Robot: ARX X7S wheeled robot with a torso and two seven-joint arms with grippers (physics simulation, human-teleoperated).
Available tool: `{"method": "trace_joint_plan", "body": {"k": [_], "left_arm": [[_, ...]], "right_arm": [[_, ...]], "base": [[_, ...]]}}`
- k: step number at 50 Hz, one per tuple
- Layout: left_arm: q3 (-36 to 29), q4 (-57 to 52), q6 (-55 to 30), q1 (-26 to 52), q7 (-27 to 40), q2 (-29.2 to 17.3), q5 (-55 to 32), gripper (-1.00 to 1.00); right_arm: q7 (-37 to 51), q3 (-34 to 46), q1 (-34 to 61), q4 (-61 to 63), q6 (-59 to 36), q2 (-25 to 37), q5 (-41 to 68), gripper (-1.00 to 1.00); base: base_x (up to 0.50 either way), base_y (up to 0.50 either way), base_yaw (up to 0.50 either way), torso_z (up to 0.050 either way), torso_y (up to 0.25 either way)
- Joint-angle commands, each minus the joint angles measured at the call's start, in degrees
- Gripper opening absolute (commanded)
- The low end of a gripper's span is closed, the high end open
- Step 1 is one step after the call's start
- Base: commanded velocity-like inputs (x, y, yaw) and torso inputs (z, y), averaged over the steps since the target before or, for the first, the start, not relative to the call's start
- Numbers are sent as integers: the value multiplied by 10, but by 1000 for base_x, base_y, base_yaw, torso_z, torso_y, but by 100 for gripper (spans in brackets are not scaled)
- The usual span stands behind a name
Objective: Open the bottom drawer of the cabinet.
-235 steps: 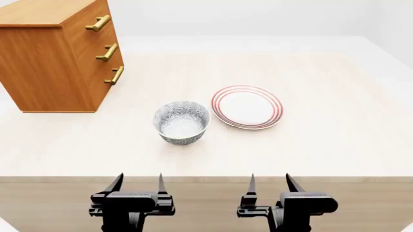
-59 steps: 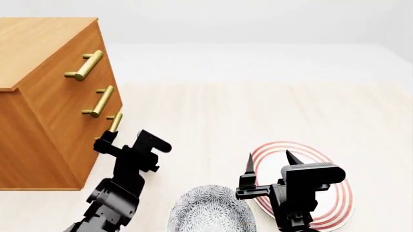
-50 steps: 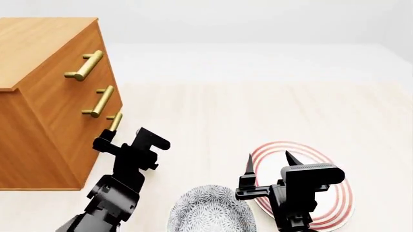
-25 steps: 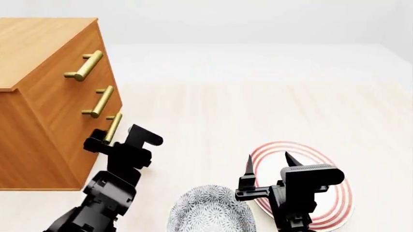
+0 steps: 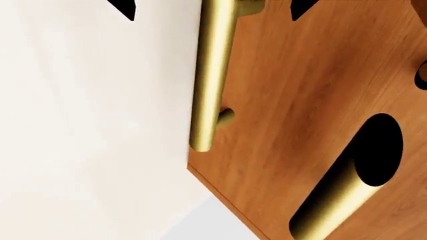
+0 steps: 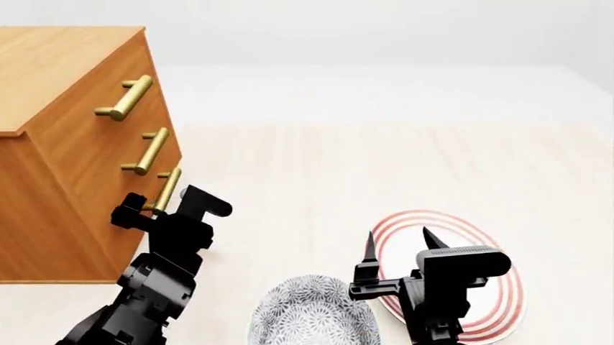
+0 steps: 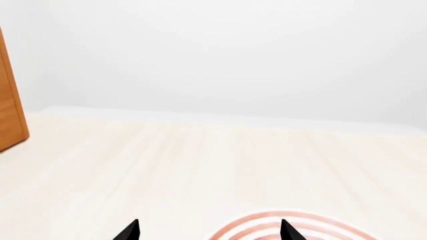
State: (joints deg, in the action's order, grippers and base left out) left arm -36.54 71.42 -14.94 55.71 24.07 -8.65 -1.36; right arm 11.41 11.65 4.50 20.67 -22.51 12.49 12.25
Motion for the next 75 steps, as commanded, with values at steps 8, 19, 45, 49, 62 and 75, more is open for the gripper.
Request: {"method": "trace_joint_plan", "body": {"k": [8,19,45,49,62,75], "left_arm": [[-19,36,-49,0,16,-22,18,100],[-25,36,-44,2,41,-23,17,-100],[-54,36,-22,7,36,-16,23,-100],[-64,36,-13,11,31,-11,24,-100],[-85,35,-13,24,14,11,22,-100],[-94,34,-5,23,2,20,22,-100]], "right_arm": [[7,4,2,5,-4,5,3,100],[10,6,1,3,-1,7,5,100],[15,13,2,1,3,10,10,100],[16,14,2,2,2,11,11,100],[19,16,3,2,3,15,13,100],[22,18,7,2,1,18,17,100]], "base": [[0,0,0,0,0],[0,0,0,0,0],[0,0,0,0,0],[0,1,1,0,0],[2,0,0,0,0],[2,0,-1,0,1]]}}
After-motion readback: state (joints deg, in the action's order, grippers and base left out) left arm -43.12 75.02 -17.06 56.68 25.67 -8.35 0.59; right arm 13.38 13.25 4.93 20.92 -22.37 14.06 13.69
